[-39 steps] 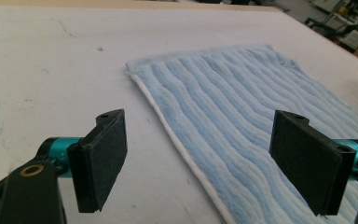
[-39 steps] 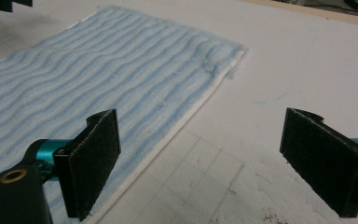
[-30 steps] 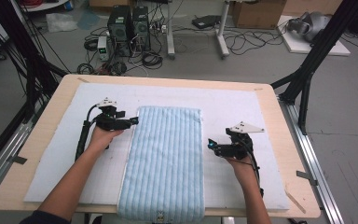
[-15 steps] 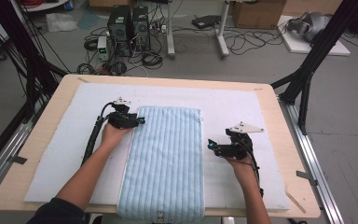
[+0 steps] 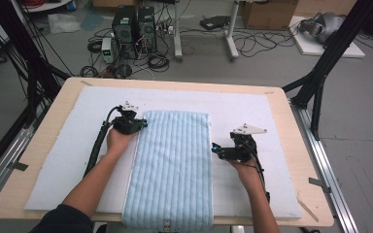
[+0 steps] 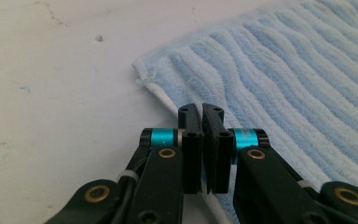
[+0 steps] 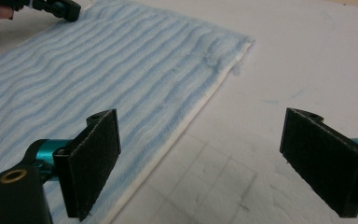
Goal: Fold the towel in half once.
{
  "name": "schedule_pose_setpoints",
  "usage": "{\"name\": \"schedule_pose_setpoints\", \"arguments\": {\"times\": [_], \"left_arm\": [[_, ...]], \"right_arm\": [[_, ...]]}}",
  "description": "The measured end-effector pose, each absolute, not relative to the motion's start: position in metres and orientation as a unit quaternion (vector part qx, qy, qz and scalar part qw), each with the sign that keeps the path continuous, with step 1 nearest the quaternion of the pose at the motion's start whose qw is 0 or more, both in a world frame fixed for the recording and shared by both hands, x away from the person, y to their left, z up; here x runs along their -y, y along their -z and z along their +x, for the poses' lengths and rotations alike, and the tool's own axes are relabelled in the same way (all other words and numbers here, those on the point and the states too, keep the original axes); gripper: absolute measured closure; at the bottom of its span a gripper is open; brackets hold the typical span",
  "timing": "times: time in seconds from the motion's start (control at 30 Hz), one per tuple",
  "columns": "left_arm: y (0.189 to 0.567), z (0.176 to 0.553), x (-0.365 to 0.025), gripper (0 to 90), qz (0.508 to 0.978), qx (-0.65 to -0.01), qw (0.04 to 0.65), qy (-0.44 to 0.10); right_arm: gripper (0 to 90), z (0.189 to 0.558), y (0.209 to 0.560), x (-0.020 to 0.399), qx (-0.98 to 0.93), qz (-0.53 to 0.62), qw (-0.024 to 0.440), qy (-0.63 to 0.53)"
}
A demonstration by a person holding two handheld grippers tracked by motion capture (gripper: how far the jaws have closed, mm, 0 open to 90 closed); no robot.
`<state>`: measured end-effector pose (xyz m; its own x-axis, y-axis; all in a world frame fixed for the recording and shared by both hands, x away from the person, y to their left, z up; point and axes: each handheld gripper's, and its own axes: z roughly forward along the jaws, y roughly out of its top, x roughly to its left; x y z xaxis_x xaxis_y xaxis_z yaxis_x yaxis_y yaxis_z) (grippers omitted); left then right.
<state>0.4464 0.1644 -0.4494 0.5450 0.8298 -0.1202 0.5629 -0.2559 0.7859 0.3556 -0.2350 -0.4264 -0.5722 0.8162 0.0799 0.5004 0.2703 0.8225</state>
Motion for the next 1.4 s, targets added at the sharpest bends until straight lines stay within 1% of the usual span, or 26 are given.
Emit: {"name": "schedule_pose_setpoints", "arguments": {"times": [0.03, 0.3, 0.33, 0.37, 0.43, 0.5, 0.6, 0.63, 0.67, 0.7, 0.73, 0.77, 0.9, 1.0, 1.07, 1.23, 1.3, 1.4], "left_arm": [[0.449, 0.447, -0.165, 86.1, 0.776, -0.449, 0.413, -0.159], [0.450, 0.449, -0.171, 86.2, 0.769, -0.459, 0.424, -0.138], [0.450, 0.449, -0.171, 86.2, 0.767, -0.462, 0.424, -0.135], [0.450, 0.449, -0.171, 86.2, 0.764, -0.465, 0.426, -0.133], [0.451, 0.449, -0.172, 86.1, 0.762, -0.470, 0.428, -0.128], [0.451, 0.450, -0.173, 86.2, 0.757, -0.476, 0.431, -0.123], [0.451, 0.450, -0.175, 86.1, 0.756, -0.478, 0.432, -0.116], [0.451, 0.451, -0.175, 86.2, 0.756, -0.478, 0.432, -0.115], [0.451, 0.451, -0.175, 86.2, 0.755, -0.479, 0.433, -0.115], [0.451, 0.451, -0.175, 86.3, 0.755, -0.480, 0.432, -0.115], [0.451, 0.451, -0.175, 86.4, 0.755, -0.480, 0.431, -0.116], [0.451, 0.450, -0.175, 86.5, 0.756, -0.480, 0.430, -0.117], [0.449, 0.452, -0.177, 86.6, 0.751, -0.486, 0.431, -0.119], [0.445, 0.457, -0.183, 86.7, 0.732, -0.501, 0.448, -0.107], [0.440, 0.459, -0.182, 86.7, 0.731, -0.500, 0.449, -0.117], [0.425, 0.468, -0.185, 86.7, 0.717, -0.496, 0.472, -0.129], [0.424, 0.467, -0.188, 86.7, 0.711, -0.493, 0.486, -0.124], [0.422, 0.464, -0.190, 86.7, 0.720, -0.482, 0.486, -0.115]], "right_arm": [[11.4, 0.361, 0.427, 0.232, -0.777, 0.424, 0.185, -0.426], [11.6, 0.415, 0.440, 0.202, -0.793, 0.442, 0.155, -0.390], [13.5, 0.420, 0.441, 0.197, -0.797, 0.441, 0.154, -0.383], [18.8, 0.425, 0.442, 0.194, -0.799, 0.443, 0.151, -0.378], [24.7, 0.433, 0.444, 0.191, -0.795, 0.454, 0.150, -0.373], [39.4, 0.438, 0.446, 0.190, -0.796, 0.450, 0.149, -0.377], [48.6, 0.440, 0.446, 0.187, -0.802, 0.444, 0.164, -0.364], [53.1, 0.440, 0.445, 0.186, -0.804, 0.446, 0.168, -0.357], [61.2, 0.441, 0.445, 0.186, -0.808, 0.437, 0.170, -0.356], [71.5, 0.441, 0.444, 0.185, -0.812, 0.432, 0.165, -0.356], [77.9, 0.440, 0.443, 0.183, -0.816, 0.426, 0.172, -0.350], [83.9, 0.440, 0.443, 0.181, -0.820, 0.422, 0.166, -0.350], [86.0, 0.446, 0.440, 0.178, -0.816, 0.435, 0.170, -0.342], [86.1, 0.453, 0.440, 0.181, -0.806, 0.449, 0.166, -0.349], [86.2, 0.456, 0.439, 0.180, -0.800, 0.454, 0.166, -0.356], [86.5, 0.463, 0.428, 0.179, -0.782, 0.451, 0.205, -0.378], [86.5, 0.464, 0.423, 0.180, -0.772, 0.455, 0.201, -0.396], [86.5, 0.463, 0.421, 0.183, -0.774, 0.449, 0.195, -0.401]]}}
